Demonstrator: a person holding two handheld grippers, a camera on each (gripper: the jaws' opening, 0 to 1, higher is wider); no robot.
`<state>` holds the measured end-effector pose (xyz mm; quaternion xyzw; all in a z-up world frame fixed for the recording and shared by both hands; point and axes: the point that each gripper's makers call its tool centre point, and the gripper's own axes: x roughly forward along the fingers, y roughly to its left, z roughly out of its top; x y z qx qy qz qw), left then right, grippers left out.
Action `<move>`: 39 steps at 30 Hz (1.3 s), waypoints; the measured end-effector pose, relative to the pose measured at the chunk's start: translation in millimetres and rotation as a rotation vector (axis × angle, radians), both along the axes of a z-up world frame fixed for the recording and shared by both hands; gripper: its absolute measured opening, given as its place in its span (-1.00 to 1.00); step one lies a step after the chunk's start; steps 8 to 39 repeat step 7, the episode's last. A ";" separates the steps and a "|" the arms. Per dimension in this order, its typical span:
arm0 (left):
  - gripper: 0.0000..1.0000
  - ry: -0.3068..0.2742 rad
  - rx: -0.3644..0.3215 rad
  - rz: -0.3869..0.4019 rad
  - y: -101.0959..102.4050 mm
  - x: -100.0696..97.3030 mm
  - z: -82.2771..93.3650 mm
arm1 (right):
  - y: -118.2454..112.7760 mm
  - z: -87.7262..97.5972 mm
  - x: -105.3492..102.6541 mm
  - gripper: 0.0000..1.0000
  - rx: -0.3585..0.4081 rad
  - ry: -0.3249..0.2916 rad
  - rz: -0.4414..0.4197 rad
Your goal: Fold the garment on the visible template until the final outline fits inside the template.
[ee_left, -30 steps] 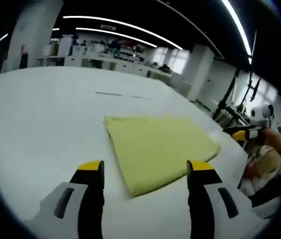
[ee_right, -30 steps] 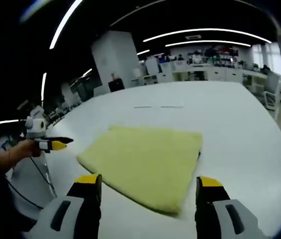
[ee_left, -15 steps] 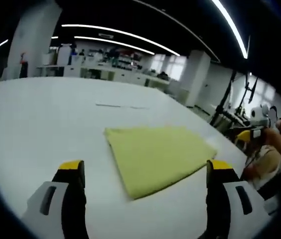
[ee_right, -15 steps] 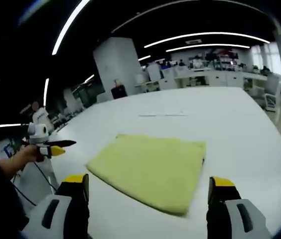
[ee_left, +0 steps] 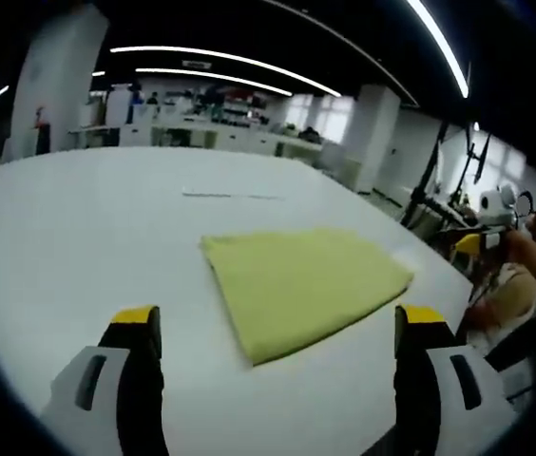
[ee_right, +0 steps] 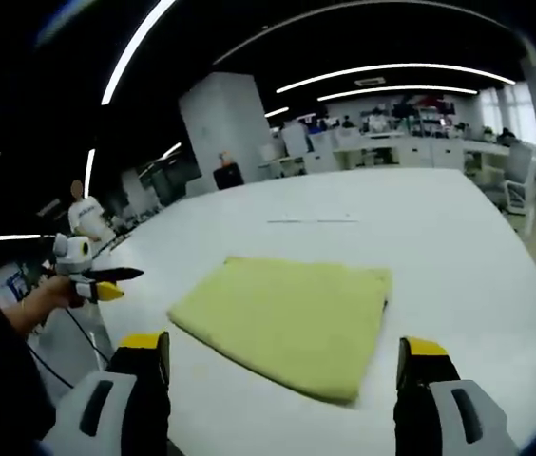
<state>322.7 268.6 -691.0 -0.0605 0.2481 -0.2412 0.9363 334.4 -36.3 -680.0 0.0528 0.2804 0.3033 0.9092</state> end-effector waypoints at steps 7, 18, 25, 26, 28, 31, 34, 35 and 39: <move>0.98 0.010 0.031 -0.031 -2.4 -1.1 -1.5 | 1.6 1.6 -1.9 0.98 -0.005 -0.009 0.013; 0.98 0.010 0.031 -0.031 -2.4 -1.1 -1.5 | 1.6 1.6 -1.9 0.98 -0.005 -0.009 0.013; 0.98 0.010 0.031 -0.031 -2.4 -1.1 -1.5 | 1.6 1.6 -1.9 0.98 -0.005 -0.009 0.013; 0.98 0.010 0.031 -0.031 -2.4 -1.1 -1.5 | 1.6 1.6 -1.9 0.98 -0.005 -0.009 0.013; 0.98 0.010 0.031 -0.031 -2.4 -1.1 -1.5 | 1.6 1.6 -1.9 0.98 -0.005 -0.009 0.013; 0.98 0.010 0.031 -0.031 -2.4 -1.1 -1.5 | 1.6 1.6 -1.9 0.98 -0.005 -0.009 0.013; 0.98 0.010 0.031 -0.031 -2.4 -1.1 -1.5 | 1.6 1.6 -1.9 0.98 -0.005 -0.009 0.013; 0.98 0.010 0.031 -0.031 -2.4 -1.1 -1.5 | 1.6 1.6 -1.9 0.98 -0.005 -0.009 0.013; 0.98 0.010 0.031 -0.031 -2.4 -1.1 -1.5 | 1.6 1.6 -1.9 0.98 -0.005 -0.009 0.013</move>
